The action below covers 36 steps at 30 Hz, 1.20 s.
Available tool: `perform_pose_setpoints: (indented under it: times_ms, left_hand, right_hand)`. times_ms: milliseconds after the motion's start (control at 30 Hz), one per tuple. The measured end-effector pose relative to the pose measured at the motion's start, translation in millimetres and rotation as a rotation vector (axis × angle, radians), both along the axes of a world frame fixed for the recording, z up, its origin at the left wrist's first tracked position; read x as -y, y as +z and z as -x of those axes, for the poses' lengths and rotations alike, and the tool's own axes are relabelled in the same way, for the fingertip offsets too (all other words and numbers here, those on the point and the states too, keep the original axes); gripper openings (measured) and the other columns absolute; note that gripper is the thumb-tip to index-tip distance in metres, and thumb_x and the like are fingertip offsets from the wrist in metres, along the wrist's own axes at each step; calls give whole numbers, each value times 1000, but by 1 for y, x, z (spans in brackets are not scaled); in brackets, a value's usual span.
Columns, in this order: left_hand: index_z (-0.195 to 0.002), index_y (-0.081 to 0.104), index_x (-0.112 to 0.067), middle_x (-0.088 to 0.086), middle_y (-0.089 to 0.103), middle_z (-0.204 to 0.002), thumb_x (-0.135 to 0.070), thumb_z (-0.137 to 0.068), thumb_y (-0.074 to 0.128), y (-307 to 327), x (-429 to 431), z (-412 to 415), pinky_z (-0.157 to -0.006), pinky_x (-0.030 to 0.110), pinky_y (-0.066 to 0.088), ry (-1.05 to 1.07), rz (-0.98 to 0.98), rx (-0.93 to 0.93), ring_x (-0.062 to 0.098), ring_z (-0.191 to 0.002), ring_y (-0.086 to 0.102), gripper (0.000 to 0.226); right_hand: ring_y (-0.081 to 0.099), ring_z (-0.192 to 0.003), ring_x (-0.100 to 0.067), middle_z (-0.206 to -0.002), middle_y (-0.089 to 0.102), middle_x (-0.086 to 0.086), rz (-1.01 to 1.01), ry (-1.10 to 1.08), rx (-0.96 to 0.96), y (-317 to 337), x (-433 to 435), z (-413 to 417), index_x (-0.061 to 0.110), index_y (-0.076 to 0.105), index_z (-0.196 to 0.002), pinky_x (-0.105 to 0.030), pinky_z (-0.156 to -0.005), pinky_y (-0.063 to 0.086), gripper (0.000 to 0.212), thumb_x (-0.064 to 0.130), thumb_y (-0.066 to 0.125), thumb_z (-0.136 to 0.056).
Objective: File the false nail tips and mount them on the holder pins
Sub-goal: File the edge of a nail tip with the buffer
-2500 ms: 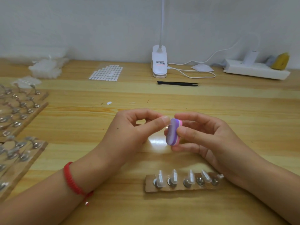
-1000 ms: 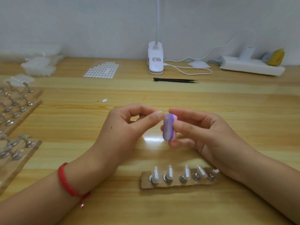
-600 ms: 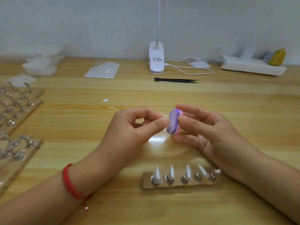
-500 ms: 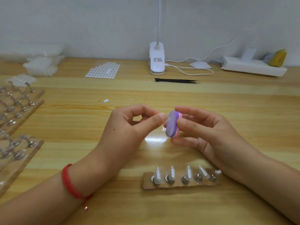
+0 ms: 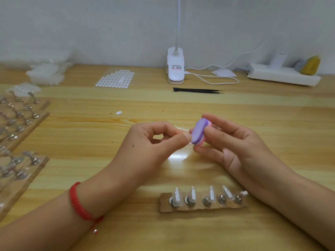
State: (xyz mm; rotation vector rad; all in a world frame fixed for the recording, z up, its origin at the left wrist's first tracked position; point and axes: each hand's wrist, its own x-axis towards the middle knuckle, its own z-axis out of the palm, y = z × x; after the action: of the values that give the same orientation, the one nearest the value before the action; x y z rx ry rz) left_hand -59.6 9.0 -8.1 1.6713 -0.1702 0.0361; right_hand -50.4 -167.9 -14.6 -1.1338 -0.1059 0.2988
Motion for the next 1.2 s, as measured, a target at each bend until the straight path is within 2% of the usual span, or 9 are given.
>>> perform_pose_setpoints:
  times_ms: [67, 300, 433, 500, 600, 767, 867, 1100, 1200]
  left_hand:
    - [-57, 68, -20, -14, 55, -48, -17, -77, 71, 1, -1, -1, -48, 4, 33, 28, 40, 11, -1, -43, 44, 20]
    - [-60, 61, -15, -19, 49, -40, -12, -80, 68, 4, -2, -1, -44, 2, 31, -54, -16, 5, -5, -40, 46, 21]
    - [-66, 63, -10, -17, 44, -39, -21, -75, 67, 4, -4, -1, -43, 5, 29, -63, -37, 21, -1, -38, 41, 15]
    - [-67, 65, -13, -18, 46, -40, -19, -80, 65, 4, -3, 0, -43, 5, 29, -89, -77, 31, -1, -38, 39, 15]
    - [-68, 66, -19, -17, 45, -43, -34, -73, 63, 4, -3, -1, -43, 6, 28, -55, -59, 59, 1, -40, 35, 16]
    - [-69, 66, -17, -16, 44, -40, -19, -84, 64, 3, -5, -1, -40, 5, 27, -99, -121, 60, 0, -35, 35, 15]
    - [-67, 66, -19, -18, 45, -41, -28, -74, 66, 4, -6, -3, -42, 6, 28, -82, -98, 56, -1, -38, 38, 12]
    - [-59, 65, -23, -16, 42, -41, -32, -74, 73, 5, -6, -3, -40, 6, 24, -112, -112, 49, 1, -35, 32, 19]
    - [-59, 65, -22, -13, 43, -41, -20, -78, 73, 4, -7, -4, -40, 5, 26, -63, -107, 65, 1, -35, 36, 21]
  right_hand:
    - [73, -84, -21, -91, 74, -12, 18, 30, 21, 1, -1, 1, 13, 78, -96, -28, -67, 59, 28, 8, 76, -69]
    - [72, -80, -20, -91, 74, -11, 72, 57, 39, 1, -1, 2, 11, 78, -99, -26, -65, 58, 29, 9, 76, -69]
    - [72, -83, -19, -96, 74, -13, 122, 131, 62, 2, -2, 3, 14, 77, -101, -25, -65, 58, 33, 12, 77, -68]
    - [72, -82, -17, -96, 74, -13, 88, 110, 52, 1, -1, 2, 12, 77, -102, -24, -64, 57, 31, 10, 72, -72]
    - [71, -82, -15, -95, 75, -12, 79, 122, 46, 1, -1, 2, 12, 75, -104, -22, -63, 57, 31, 12, 73, -73]
    - [71, -79, -16, -96, 75, -12, 103, 136, 63, 0, 0, 2, 12, 75, -105, -22, -63, 57, 29, 12, 70, -76]
    - [71, -83, -17, -96, 75, -12, 100, 146, 64, 1, 0, 2, 13, 75, -105, -22, -63, 56, 33, 17, 72, -72]
    - [70, -78, -15, -93, 75, -11, 132, 156, 80, 0, -1, 2, 11, 74, -106, -21, -60, 54, 34, 17, 70, -73]
    - [70, -79, -17, -91, 75, -13, 148, 158, 92, -1, -2, 1, 11, 74, -107, -22, -61, 54, 30, 13, 70, -77]
